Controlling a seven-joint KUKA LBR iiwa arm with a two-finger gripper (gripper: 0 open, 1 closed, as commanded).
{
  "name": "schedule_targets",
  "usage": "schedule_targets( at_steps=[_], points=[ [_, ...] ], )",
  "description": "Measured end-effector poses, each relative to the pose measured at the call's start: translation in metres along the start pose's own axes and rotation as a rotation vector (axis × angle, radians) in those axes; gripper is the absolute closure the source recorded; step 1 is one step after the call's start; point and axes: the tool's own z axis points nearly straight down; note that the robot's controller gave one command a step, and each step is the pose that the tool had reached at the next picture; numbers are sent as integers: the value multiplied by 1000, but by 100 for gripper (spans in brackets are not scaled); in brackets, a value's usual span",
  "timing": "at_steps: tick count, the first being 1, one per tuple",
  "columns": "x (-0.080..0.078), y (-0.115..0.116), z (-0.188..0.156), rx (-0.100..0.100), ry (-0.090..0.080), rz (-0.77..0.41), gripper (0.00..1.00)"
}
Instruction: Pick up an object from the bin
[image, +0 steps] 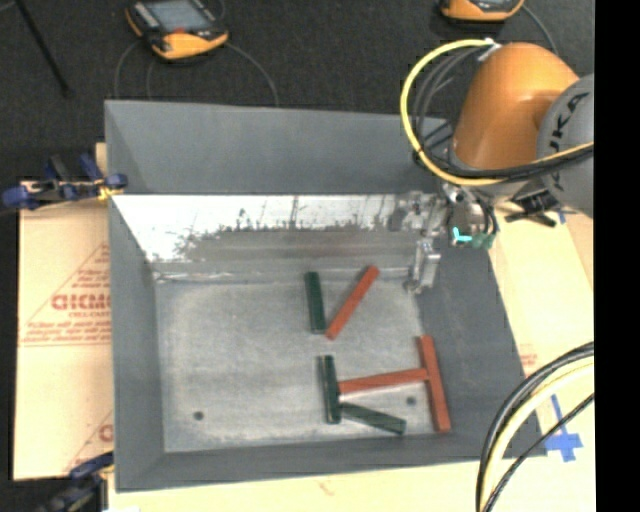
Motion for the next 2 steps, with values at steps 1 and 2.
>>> schedule_targets(
  at_steps=[1,2],
  points=[
    [-2,0,-5,1,-8,-1,0],
    [11,-6,43,2,-14,1,0]
  ],
)
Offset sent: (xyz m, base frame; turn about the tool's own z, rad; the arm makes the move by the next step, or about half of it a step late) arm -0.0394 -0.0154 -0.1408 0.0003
